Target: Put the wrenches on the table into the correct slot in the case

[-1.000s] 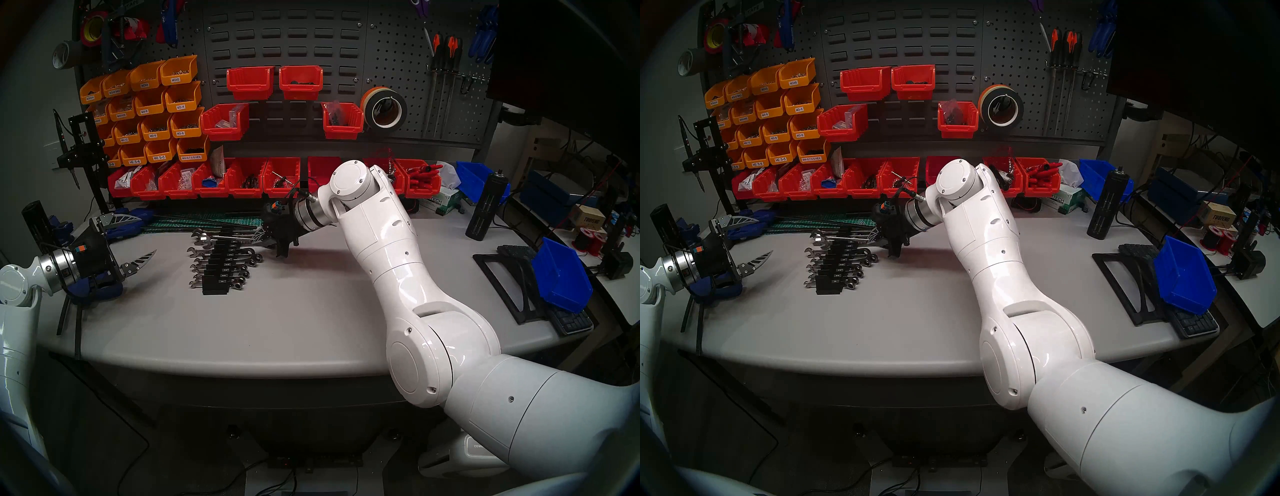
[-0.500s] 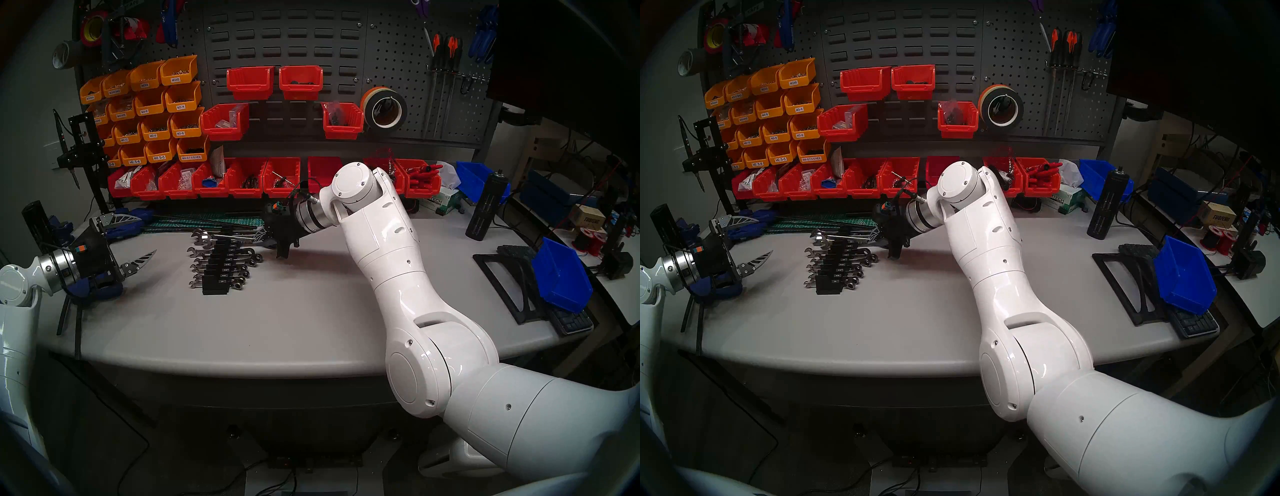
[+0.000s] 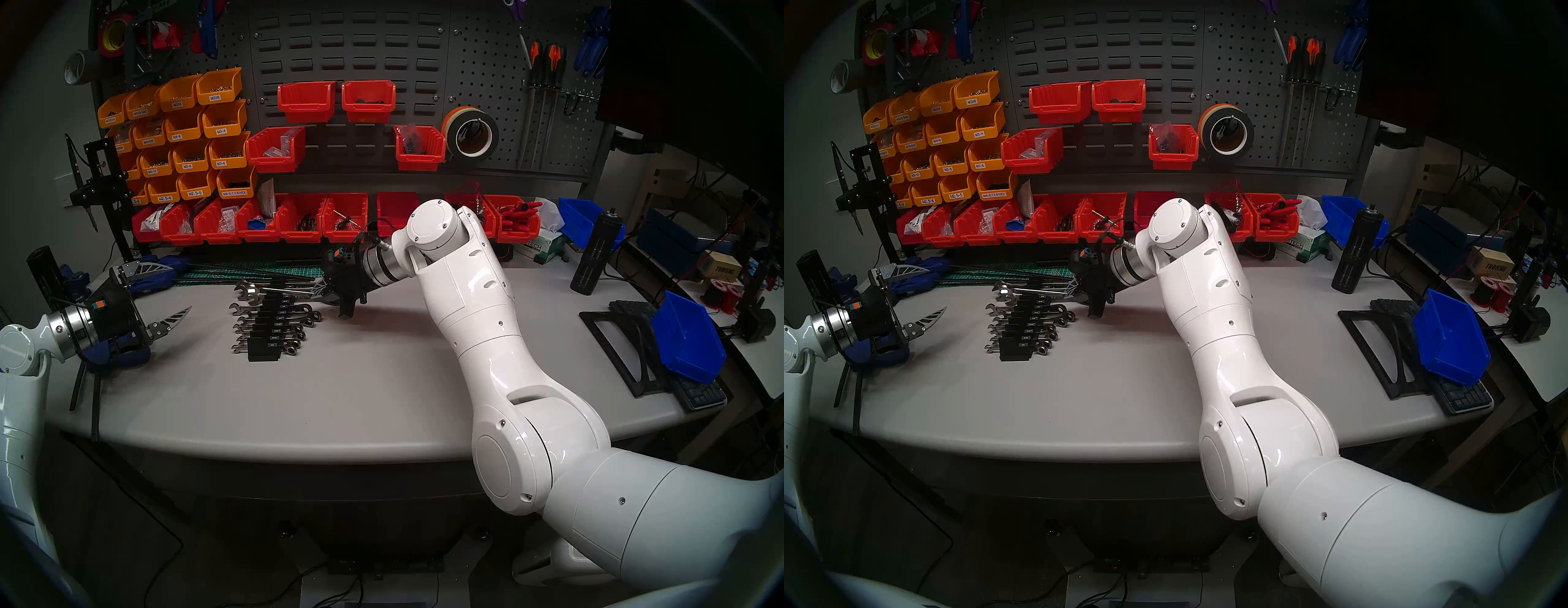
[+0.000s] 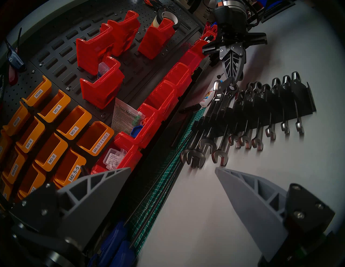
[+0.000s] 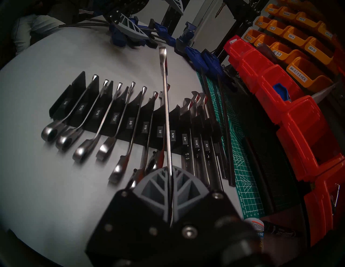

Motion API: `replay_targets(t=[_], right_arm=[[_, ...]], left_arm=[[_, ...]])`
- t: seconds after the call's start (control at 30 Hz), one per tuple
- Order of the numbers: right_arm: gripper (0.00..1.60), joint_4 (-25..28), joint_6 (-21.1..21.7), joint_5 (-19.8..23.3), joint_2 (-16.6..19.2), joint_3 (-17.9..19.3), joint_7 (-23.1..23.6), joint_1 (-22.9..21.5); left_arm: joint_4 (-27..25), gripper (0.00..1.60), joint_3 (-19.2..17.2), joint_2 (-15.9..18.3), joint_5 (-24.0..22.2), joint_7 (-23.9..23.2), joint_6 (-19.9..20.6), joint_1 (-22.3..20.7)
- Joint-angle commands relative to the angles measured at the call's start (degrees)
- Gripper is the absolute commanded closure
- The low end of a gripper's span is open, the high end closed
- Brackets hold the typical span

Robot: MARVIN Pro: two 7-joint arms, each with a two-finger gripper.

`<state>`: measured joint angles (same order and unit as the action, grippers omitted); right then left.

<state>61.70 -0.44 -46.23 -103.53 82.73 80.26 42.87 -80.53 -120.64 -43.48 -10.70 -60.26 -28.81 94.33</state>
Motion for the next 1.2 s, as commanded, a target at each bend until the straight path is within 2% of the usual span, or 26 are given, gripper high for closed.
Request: replay_targets(t=[0.0,0.4,0.53,0.67,0.9,1.17], right_arm=[[1.6,2.1,-0.1,0.12,-0.77,-0.08,-0.44,-1.6],[1.6,1.95,-0.13,0.02,-0.85,0.01,-0.69,-1.68],[1.6,-0.52,-0.37,-0.17,-1.45,0.23,-2.51,-2.76],[1.6,1.23,-0.71,0.61,-0.92,0.58,-0.89,-2.13],[1.6,1.53,-1.83,0.39,-0.56,0.67,-0.66,-2.13],[1.6,-1.41,-4.27,-0.5,-0.54,-0.59,0.19,-4.93]], left_arm=[[-0.75,0.0,-1.06,0.73,-0.8,0.35,0.13,-1.23],[-0.75,0.0,-1.06,0.74,-0.8,0.35,0.13,-1.23],[-0.75,0.0,-1.06,0.74,-0.79,0.35,0.12,-1.23],[-0.74,0.0,-1.05,0.74,-0.78,0.36,0.11,-1.23],[-0.74,0.0,-1.05,0.74,-0.78,0.36,0.11,-1.23],[-0.74,0.0,-1.04,0.74,-0.74,0.37,0.09,-1.23]])
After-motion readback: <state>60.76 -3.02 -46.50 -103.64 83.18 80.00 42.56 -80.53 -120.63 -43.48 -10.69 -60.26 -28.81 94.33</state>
